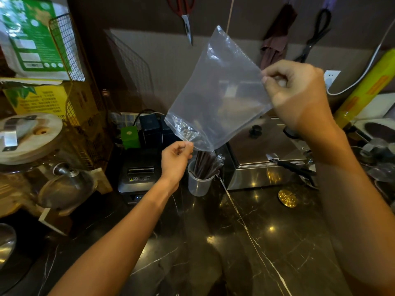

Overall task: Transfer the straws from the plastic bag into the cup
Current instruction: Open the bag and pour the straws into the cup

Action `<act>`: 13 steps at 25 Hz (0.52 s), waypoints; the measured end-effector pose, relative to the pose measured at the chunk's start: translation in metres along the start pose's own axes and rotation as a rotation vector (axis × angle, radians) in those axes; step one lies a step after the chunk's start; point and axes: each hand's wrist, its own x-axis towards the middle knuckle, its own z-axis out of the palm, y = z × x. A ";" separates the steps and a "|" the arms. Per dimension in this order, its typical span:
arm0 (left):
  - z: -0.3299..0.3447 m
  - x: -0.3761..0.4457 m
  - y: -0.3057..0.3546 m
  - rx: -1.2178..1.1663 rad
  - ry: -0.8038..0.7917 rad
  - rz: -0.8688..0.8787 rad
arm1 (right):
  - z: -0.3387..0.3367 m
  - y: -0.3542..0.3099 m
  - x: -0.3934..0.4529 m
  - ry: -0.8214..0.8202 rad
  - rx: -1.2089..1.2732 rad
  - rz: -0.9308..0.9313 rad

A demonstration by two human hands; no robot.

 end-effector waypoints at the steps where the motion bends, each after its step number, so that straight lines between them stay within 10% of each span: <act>1: 0.000 -0.004 -0.005 -0.001 -0.018 -0.014 | 0.002 0.006 -0.004 -0.006 0.008 0.033; 9: -0.011 -0.037 -0.042 -0.371 -0.083 -0.244 | 0.006 0.067 -0.088 -0.124 0.324 0.456; 13: -0.025 -0.059 -0.068 -0.195 -0.035 -0.173 | 0.019 0.093 -0.153 -0.172 0.405 0.631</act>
